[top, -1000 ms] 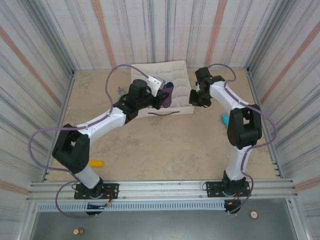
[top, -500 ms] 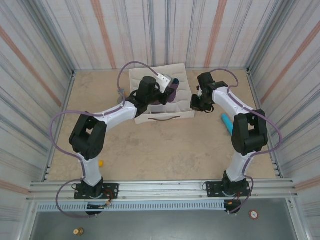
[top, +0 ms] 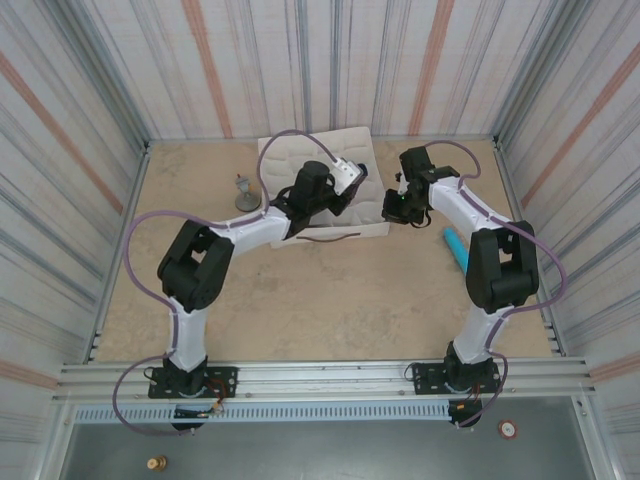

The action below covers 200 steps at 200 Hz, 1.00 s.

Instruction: Roll the socks

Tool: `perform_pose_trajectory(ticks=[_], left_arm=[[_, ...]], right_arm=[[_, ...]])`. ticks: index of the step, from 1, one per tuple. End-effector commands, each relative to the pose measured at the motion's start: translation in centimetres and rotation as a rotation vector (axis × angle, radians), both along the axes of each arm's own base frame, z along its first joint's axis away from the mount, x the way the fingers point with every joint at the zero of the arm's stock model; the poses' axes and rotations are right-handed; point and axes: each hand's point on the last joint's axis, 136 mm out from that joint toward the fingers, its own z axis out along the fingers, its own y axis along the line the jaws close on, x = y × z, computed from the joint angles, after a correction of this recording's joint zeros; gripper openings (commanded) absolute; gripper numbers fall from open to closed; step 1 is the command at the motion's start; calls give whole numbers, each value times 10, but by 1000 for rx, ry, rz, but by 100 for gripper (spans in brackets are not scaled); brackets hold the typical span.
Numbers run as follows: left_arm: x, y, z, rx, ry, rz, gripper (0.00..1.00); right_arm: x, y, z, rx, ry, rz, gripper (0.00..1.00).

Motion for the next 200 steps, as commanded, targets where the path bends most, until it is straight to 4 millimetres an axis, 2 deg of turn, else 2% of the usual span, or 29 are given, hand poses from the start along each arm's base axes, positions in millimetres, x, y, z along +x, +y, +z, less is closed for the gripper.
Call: perform_pose_trajectory(ticks=[1, 108, 200], left_arm=[[11, -3, 18, 43, -132, 47, 0], [6, 2, -3, 119, -162, 176, 0], [-1, 19, -15, 76, -139, 246, 0]], right_arm=[[-34, -4, -29, 0, 164, -27, 0], [-42, -5, -35, 17, 176, -36, 0], [-42, -6, -34, 15, 179, -59, 0]])
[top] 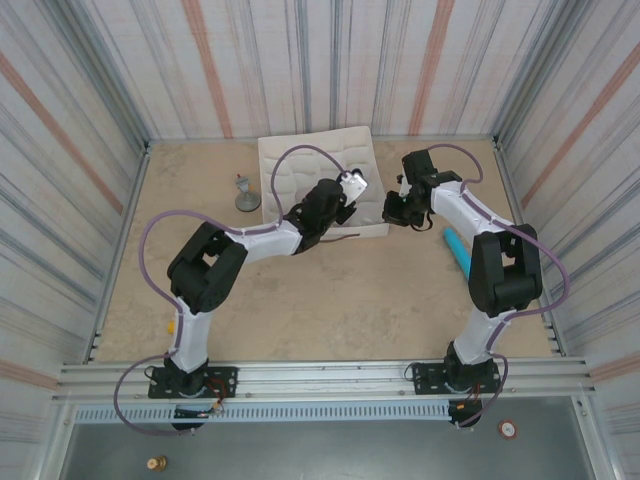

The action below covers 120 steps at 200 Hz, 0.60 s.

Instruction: Roll the socks

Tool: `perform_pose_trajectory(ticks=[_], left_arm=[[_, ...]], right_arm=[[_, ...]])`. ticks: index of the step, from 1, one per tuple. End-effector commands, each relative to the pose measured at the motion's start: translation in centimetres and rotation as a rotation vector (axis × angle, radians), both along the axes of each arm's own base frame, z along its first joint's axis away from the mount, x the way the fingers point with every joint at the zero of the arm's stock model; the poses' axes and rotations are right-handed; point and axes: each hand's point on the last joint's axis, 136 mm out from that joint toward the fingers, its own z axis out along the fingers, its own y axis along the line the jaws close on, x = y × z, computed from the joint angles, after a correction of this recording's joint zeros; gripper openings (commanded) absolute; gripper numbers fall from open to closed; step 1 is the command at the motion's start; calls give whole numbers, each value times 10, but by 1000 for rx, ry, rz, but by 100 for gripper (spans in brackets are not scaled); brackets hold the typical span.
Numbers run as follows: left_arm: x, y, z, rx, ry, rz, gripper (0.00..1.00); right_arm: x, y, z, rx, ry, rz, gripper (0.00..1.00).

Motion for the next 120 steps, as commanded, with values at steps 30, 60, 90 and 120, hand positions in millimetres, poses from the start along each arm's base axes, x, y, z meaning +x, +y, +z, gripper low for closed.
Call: perform_pose_trajectory(ticks=[30, 60, 90, 120], left_arm=[[-3, 9, 3, -76, -18, 52, 0], [-3, 12, 2, -116, -22, 78, 1], [1, 16, 0, -160, -43, 98, 1], [4, 16, -2, -223, -32, 115, 1]], right_arm=[[-38, -6, -29, -3, 190, -43, 0], [-38, -5, -28, 0, 194, -46, 0], [-39, -5, -27, 2, 196, -43, 0], [-40, -7, -27, 5, 200, -47, 0]])
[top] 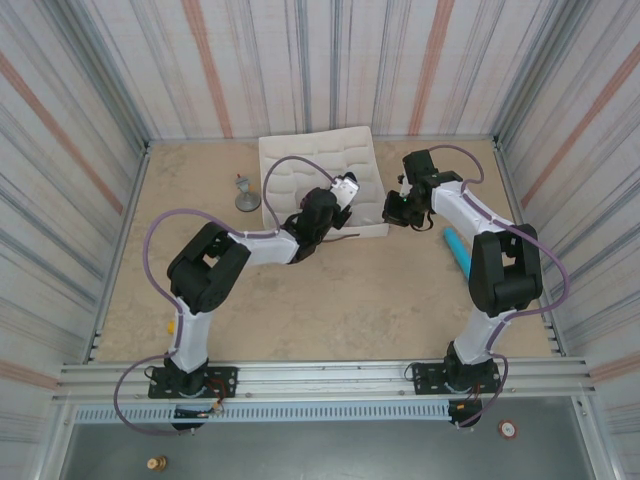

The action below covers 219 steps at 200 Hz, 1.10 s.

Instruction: Roll the socks

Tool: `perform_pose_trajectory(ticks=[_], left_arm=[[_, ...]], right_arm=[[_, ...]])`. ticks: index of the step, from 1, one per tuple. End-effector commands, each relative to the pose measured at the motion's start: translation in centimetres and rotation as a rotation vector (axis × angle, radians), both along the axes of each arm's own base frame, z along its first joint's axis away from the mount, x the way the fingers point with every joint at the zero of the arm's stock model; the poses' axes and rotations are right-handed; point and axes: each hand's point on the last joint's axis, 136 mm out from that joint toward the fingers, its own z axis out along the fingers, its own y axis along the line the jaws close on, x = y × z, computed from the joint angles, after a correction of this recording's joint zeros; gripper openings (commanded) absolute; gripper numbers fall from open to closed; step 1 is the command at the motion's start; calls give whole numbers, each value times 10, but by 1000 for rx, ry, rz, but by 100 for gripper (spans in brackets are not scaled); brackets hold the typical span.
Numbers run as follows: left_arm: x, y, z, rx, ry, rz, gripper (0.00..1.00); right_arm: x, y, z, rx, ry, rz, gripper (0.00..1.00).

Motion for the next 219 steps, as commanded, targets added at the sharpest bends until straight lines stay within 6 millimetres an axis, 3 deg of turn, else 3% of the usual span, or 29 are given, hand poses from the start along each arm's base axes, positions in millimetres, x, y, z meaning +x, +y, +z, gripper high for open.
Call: perform_pose_trajectory(ticks=[1, 96, 124, 162, 194, 219], left_arm=[[7, 5, 5, -90, -20, 48, 1], [9, 6, -15, -148, -1, 72, 1], [3, 5, -11, -147, -19, 40, 1], [1, 2, -10, -139, -18, 32, 4], [0, 7, -11, -166, 14, 58, 17], [-4, 4, -8, -181, 23, 33, 17]], right_arm=[[-40, -7, -27, -15, 187, -24, 0], [-39, -7, -25, -2, 185, -22, 0], [-39, -8, -25, -3, 184, -23, 0], [-38, -7, -23, 0, 182, -23, 0], [-39, -10, -23, -7, 182, -26, 0], [-39, -10, -25, -7, 186, -27, 0]])
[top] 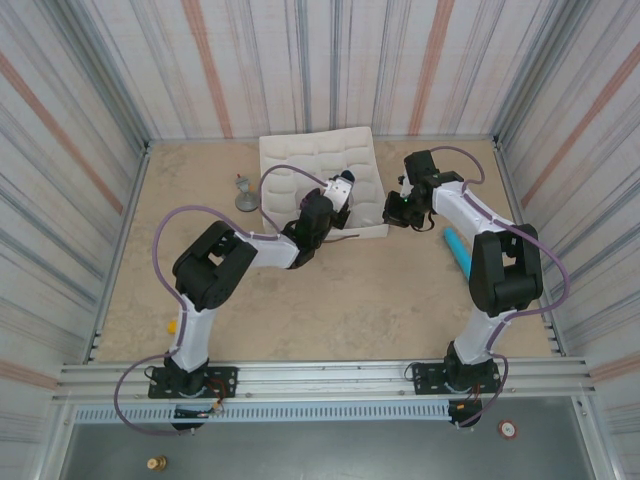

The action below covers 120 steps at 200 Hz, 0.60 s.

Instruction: Roll the socks

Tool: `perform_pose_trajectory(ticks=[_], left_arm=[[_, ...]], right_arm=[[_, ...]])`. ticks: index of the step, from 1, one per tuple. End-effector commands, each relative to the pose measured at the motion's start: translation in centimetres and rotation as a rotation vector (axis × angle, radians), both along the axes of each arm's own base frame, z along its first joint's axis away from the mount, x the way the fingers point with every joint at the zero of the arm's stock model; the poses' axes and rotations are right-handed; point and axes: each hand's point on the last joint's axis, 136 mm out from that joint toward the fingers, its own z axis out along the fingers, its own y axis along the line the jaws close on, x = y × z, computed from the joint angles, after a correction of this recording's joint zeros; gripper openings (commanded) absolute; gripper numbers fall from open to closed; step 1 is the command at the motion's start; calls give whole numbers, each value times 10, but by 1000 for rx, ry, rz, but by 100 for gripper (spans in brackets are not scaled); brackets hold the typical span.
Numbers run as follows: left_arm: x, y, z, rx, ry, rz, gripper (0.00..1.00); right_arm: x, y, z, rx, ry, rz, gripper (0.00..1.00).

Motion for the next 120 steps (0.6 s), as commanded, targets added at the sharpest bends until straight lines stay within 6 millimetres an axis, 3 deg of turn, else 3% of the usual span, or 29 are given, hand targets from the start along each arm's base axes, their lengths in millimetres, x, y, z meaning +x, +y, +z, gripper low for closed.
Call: perform_pose_trajectory(ticks=[1, 44, 70, 103, 120], left_arm=[[-6, 4, -5, -2, 32, -8, 17], [-9, 11, -8, 11, 42, 11, 20], [-9, 10, -8, 21, 49, 5, 33], [-10, 5, -8, 22, 54, -19, 38], [-12, 2, -9, 22, 60, -38, 49]], right_arm=[[-37, -11, -24, -31, 174, -28, 0], [-37, -12, -25, -32, 173, -27, 0], [-36, -12, -25, -31, 173, -29, 0], [-35, -12, -23, -27, 169, -29, 0], [-36, -13, -22, -27, 170, -31, 0]])
